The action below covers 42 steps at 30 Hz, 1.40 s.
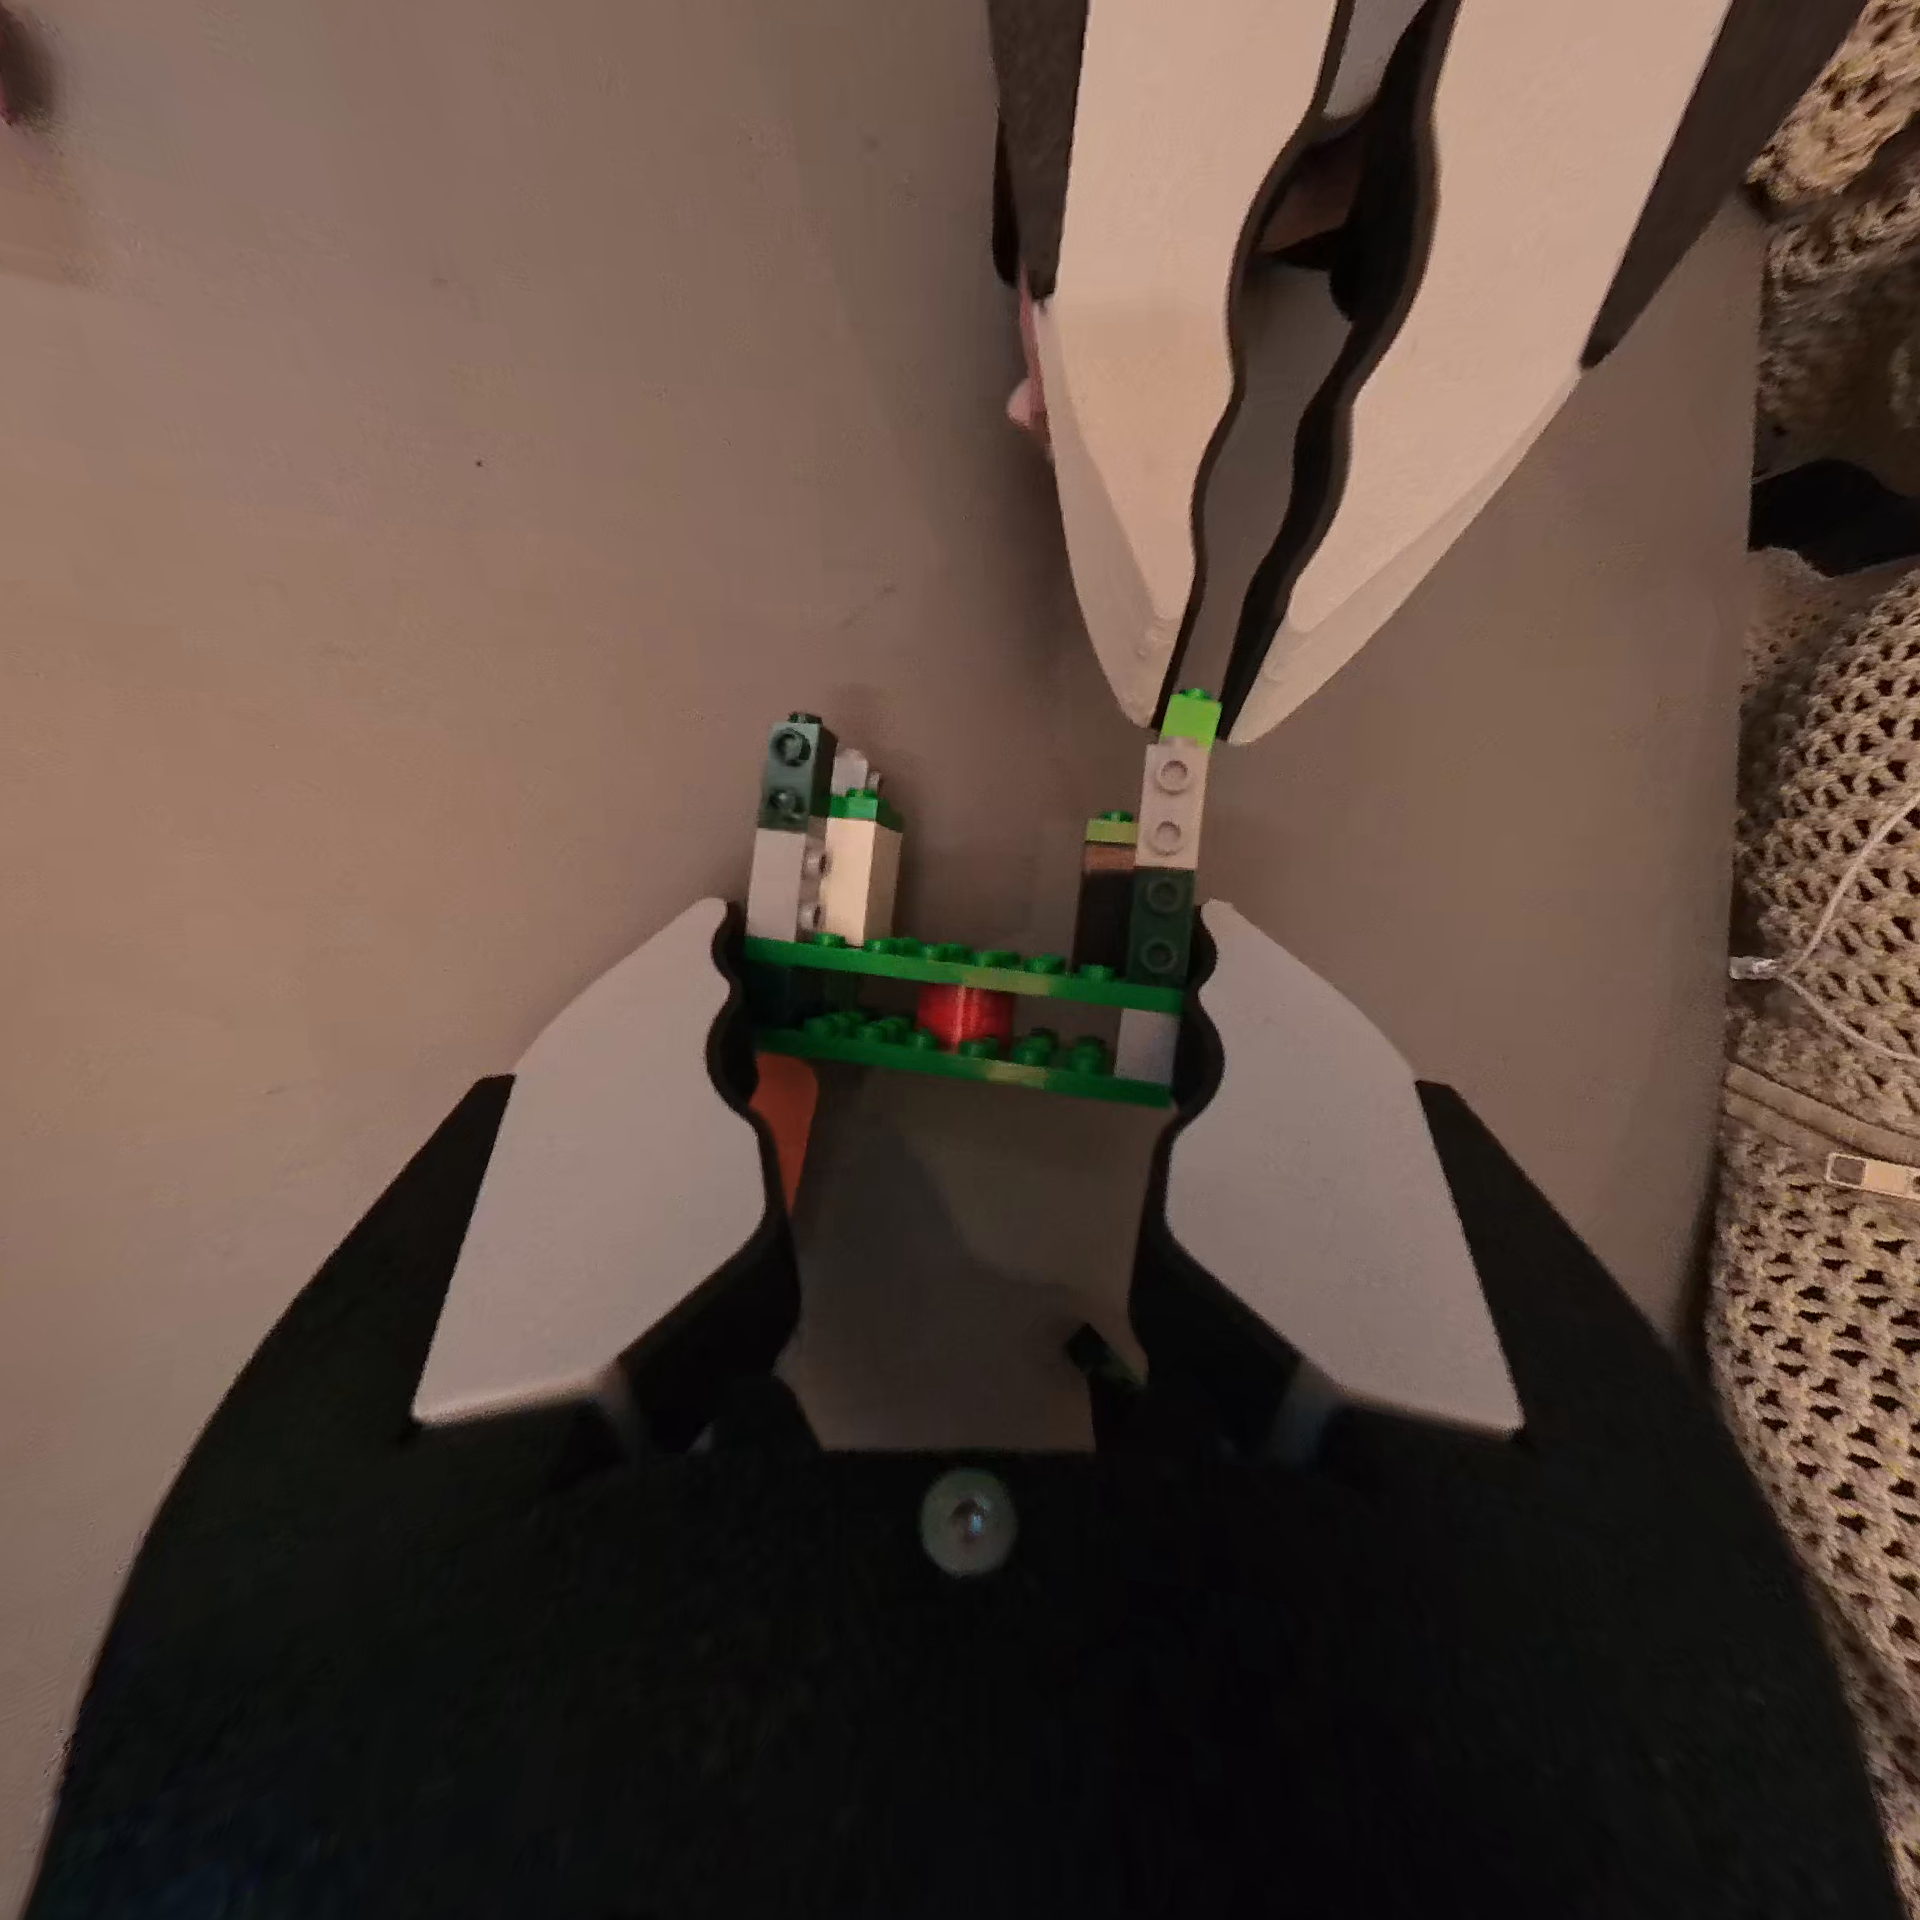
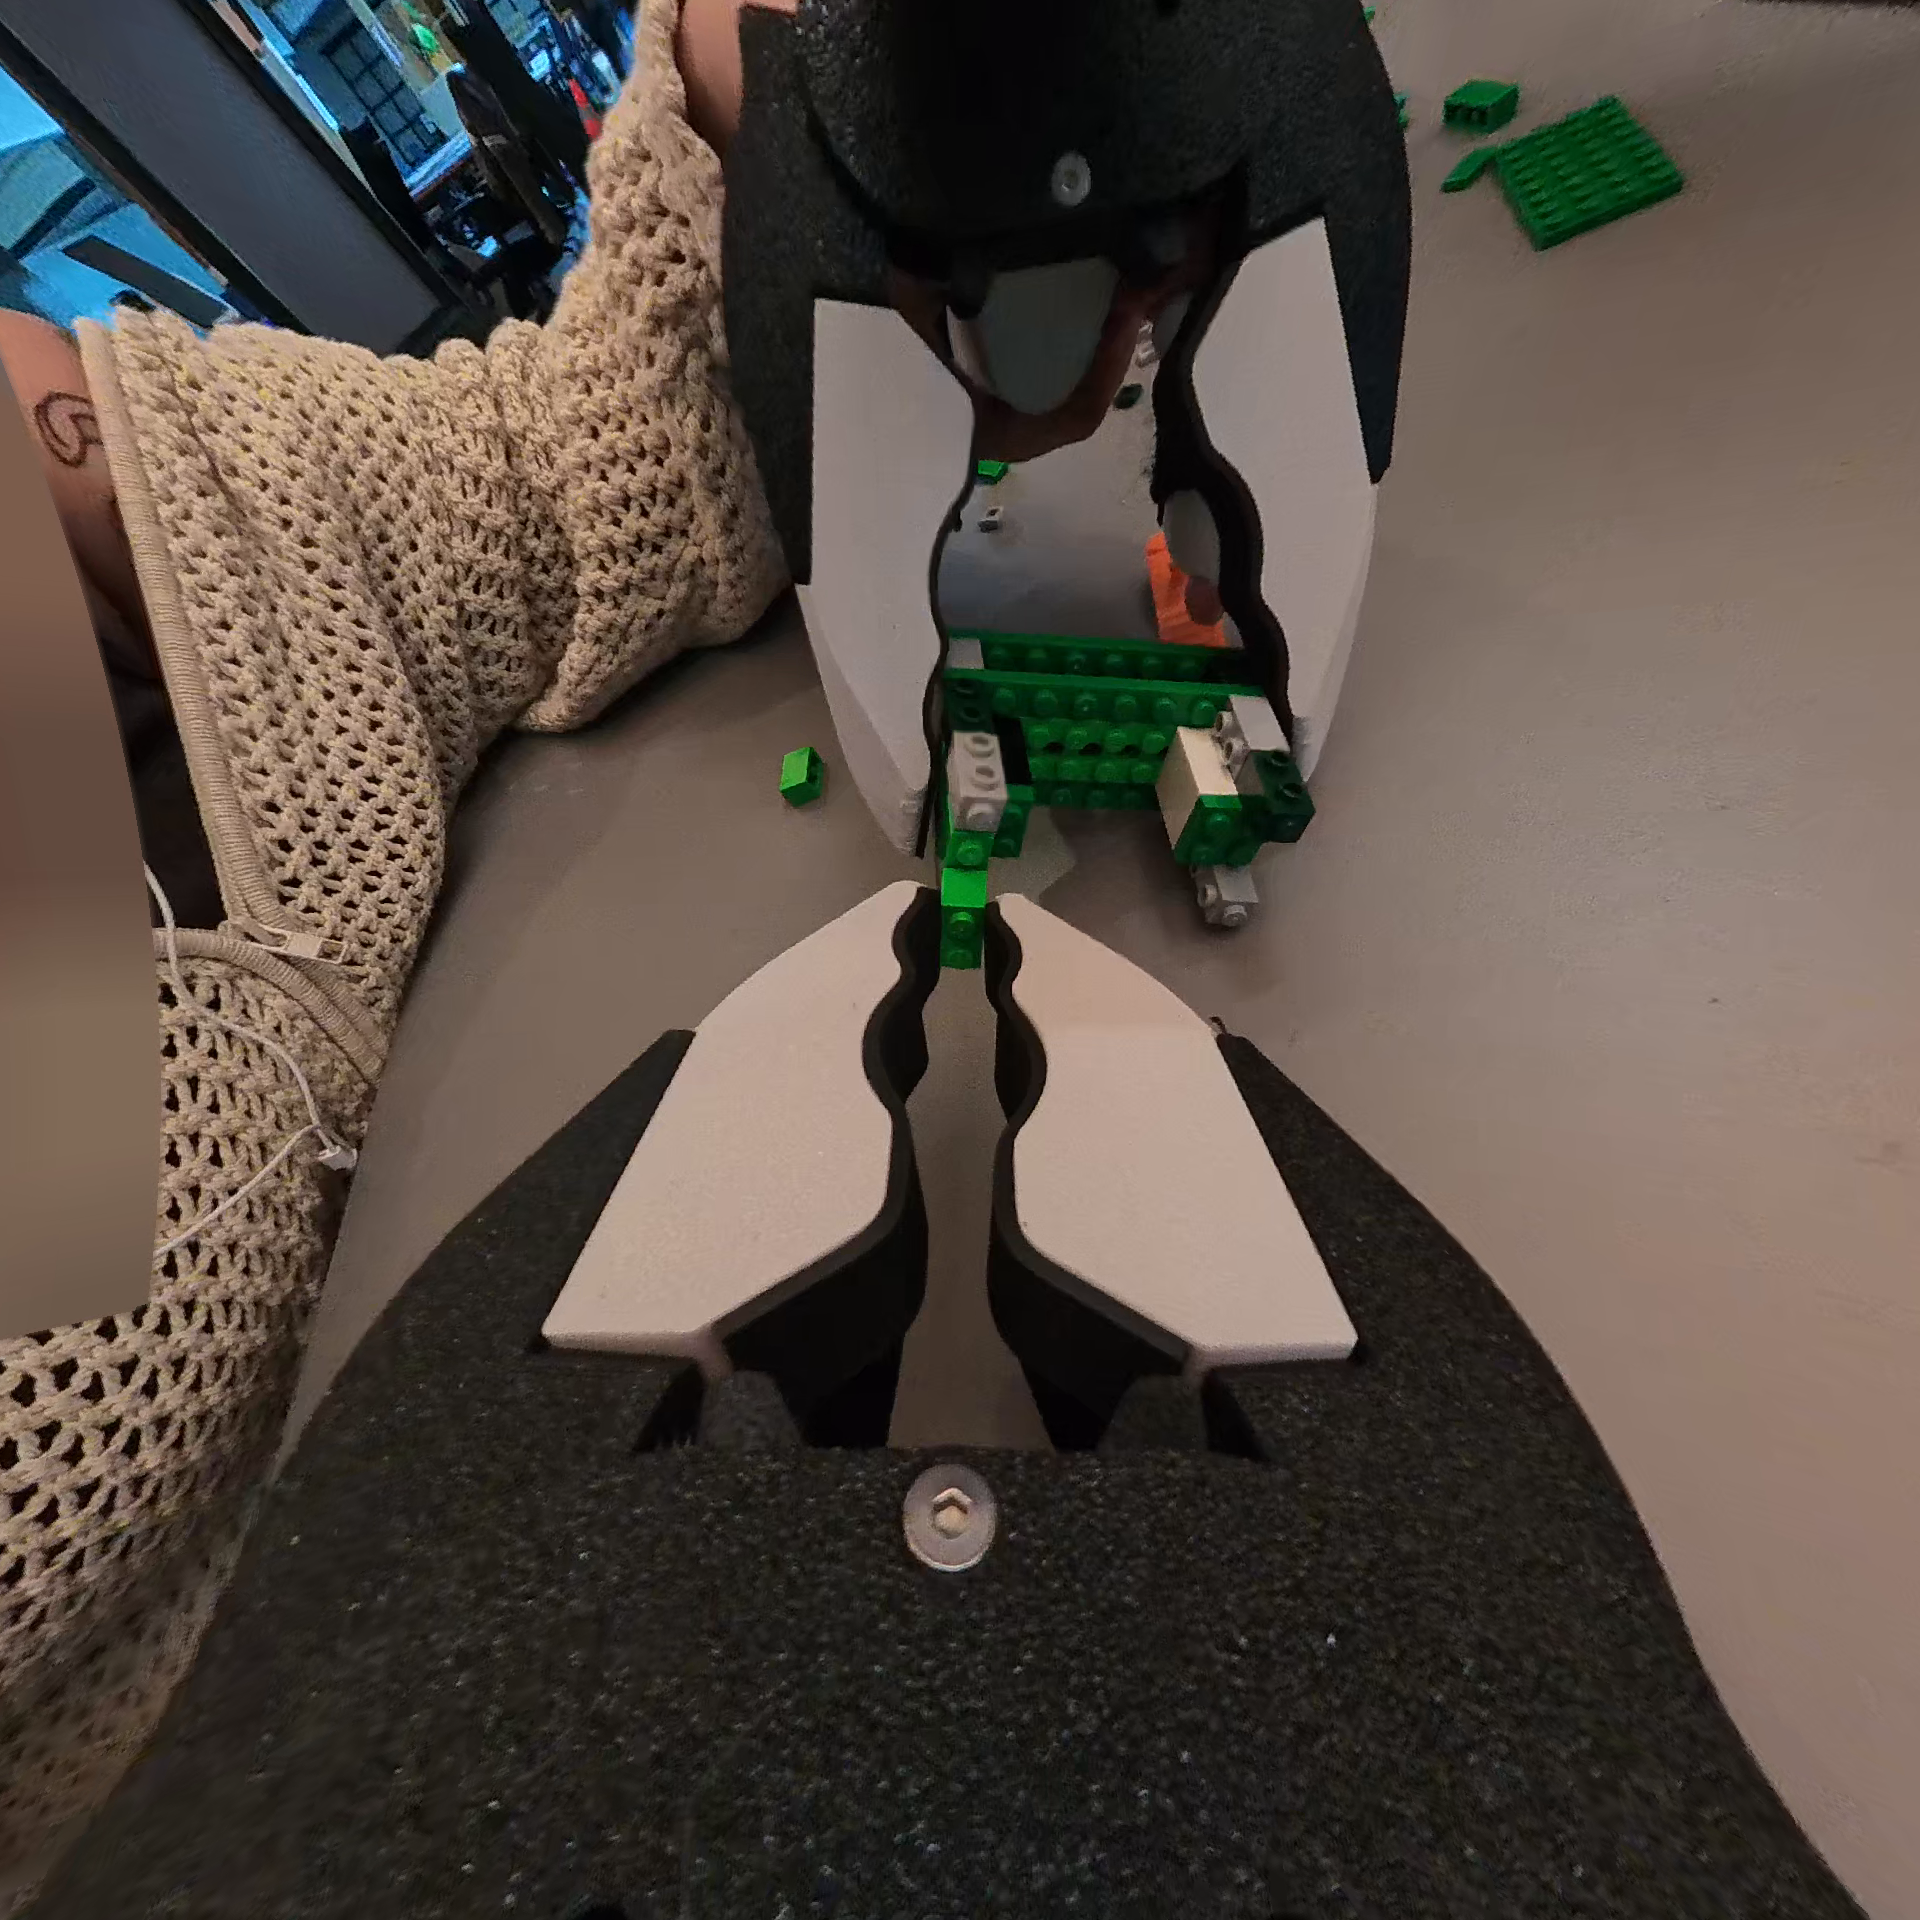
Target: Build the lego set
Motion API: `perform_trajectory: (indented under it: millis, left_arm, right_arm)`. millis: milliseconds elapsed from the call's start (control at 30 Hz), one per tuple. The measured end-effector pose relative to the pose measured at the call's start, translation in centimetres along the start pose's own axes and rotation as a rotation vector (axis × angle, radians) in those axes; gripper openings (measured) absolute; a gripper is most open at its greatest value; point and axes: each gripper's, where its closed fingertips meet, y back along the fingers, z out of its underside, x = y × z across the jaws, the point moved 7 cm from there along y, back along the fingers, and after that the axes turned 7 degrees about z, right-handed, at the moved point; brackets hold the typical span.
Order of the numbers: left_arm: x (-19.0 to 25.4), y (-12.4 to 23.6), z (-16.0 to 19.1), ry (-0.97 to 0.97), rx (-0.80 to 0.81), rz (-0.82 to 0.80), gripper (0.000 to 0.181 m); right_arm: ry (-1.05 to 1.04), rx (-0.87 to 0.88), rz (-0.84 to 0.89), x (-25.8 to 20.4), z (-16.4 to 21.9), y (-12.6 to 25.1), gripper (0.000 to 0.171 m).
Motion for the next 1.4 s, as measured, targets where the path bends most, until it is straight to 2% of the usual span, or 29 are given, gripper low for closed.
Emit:
perform_trajectory:
  millis: [100, 200, 333, 433, 533, 600, 733, 967, 1033, 1067, 1233, 1400]
  left_arm:
    - [0.0, -0.1, -0.1, -0.020, 0.028, 0.002, 0.078]
    - [0.3, -0.7, -0.4, -0.091, 0.123, -0.034, 0.078]
    - [1.7, -0.8, -1.0, -0.209, 0.385, -0.155, 0.078]
    - [3.6, -0.8, -0.8, -0.335, 0.555, -0.185, 0.078]
    - [3.9, -1.0, -0.1, -0.357, 0.601, -0.258, 0.078]
    - [3.8, -1.2, 0.2, -0.314, 0.625, -0.230, 0.078]
    - [2.9, -1.6, 0.5, -0.212, 0.586, -0.179, 0.078]
    - [1.9, -1.2, 0.8, -0.148, 0.577, -0.238, 0.078]
    - [1.9, -1.2, 0.8, -0.143, 0.579, -0.242, 0.078]
    - [2.0, -1.2, 0.8, -0.135, 0.581, -0.240, 0.078]
    - [1.6, -1.2, 1.0, -0.067, 0.591, -0.211, 0.078]
    - [1.0, -1.1, 1.4, -0.049, 0.520, -0.217, 0.078]
  right_arm:
    - [0.074, -0.097, 0.061, 0.1, 0.1, 1.1, 0.007]
    - [0.186, -0.330, 0.197, -0.3, 0.5, 2.7, 0.007]
    - [0.284, -0.613, 0.362, -0.9, 1.4, 3.2, 0.007]
    - [0.282, -0.686, 0.369, -1.1, 1.7, 2.7, 0.008]
    - [0.285, -0.586, 0.381, -1.1, 1.1, 3.5, 0.017]
    - [0.284, -0.509, 0.384, -1.0, 1.3, 4.6, 0.022]
    - [0.352, -0.465, 0.401, -0.8, 2.9, 5.6, 0.022]
    - [0.212, -0.448, 0.415, -0.2, 3.1, 3.4, 0.021]
    - [0.216, -0.453, 0.447, -0.1, 3.1, 3.3, 0.008]
    - [0.221, -0.440, 0.455, 0.0, 2.9, 3.3, 0.008]
    - [0.163, -0.077, 0.313, -0.5, 0.7, 3.2, 0.008]
    - [0.176, -0.155, 0.279, -0.1, 2.1, 2.2, 0.008]
